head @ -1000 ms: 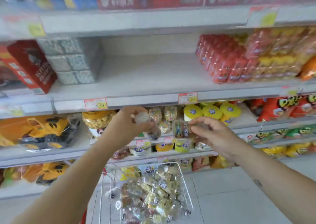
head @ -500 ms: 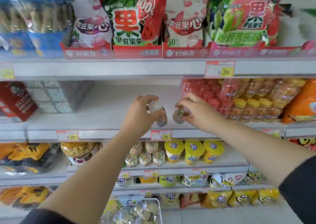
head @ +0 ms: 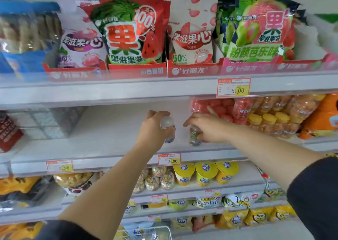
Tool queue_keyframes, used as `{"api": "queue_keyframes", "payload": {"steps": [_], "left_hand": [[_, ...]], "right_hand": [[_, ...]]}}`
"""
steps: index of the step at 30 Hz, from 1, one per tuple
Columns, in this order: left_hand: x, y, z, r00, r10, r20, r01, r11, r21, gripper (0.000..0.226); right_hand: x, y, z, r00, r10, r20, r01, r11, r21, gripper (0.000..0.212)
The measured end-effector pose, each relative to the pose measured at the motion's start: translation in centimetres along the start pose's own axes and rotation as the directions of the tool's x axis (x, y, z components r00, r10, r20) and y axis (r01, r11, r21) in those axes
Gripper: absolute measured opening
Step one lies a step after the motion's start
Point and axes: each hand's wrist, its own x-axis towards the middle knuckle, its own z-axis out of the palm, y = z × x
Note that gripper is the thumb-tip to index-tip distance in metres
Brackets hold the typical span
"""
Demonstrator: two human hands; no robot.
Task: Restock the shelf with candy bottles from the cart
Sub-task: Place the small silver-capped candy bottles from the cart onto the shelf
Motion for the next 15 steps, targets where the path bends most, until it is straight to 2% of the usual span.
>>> {"api": "queue_keyframes", "payload": {"steps": [3, 5, 7, 8, 9, 10, 13, 15], "left_hand": [[0.6, -0.6, 0.7, 0.999, 0.013, 0.05, -0.014, 1.0, 0.011, 0.048], [0.8, -1.1, 1.2, 0.997, 0.028, 0.078, -0.028, 1.0, 0.006, 0.048], [0.9, -1.5, 1.6, 0.994, 0.035, 0.103, -0.037, 0.999, 0.015, 0.049], [1.0, -1.7, 1.6, 0.994, 0.037, 0.103, -0.038, 0.999, 0.008, 0.052], [1.1, -1.8, 1.7, 0.993, 0.044, 0.11, -0.044, 0.999, -0.004, 0.057], [1.1, -2.0, 1.9, 0.99, 0.056, 0.132, -0.054, 0.998, -0.013, 0.065], [1.4, -2.7, 2.4, 0.975, 0.043, 0.22, -0.056, 0.997, 0.053, 0.081], [1.7, -3.0, 2.8, 0.969, 0.019, 0.248, -0.038, 0.997, 0.073, 0.081]], "right_hand": [[-0.8, -0.3, 0.0, 0.996, 0.064, -0.065, -0.061, 0.997, 0.05, 0.065], [-2.2, -0.5, 0.7, 0.964, 0.097, -0.247, -0.074, 0.992, 0.099, 0.059], [-4.5, -1.2, 2.5, 0.858, 0.131, -0.496, -0.046, 0.983, 0.18, 0.039], [-5.6, -1.6, 3.6, 0.799, 0.149, -0.583, -0.022, 0.976, 0.219, 0.031], [-6.6, -2.0, 4.7, 0.775, 0.173, -0.608, -0.019, 0.968, 0.251, 0.027], [-7.4, -2.4, 5.9, 0.797, 0.198, -0.57, -0.044, 0.961, 0.272, 0.026], [-8.3, -3.1, 8.9, 0.923, 0.249, -0.295, -0.167, 0.946, 0.276, 0.043], [-8.1, -3.1, 9.7, 0.937, 0.25, -0.244, -0.185, 0.947, 0.262, 0.053]]}}
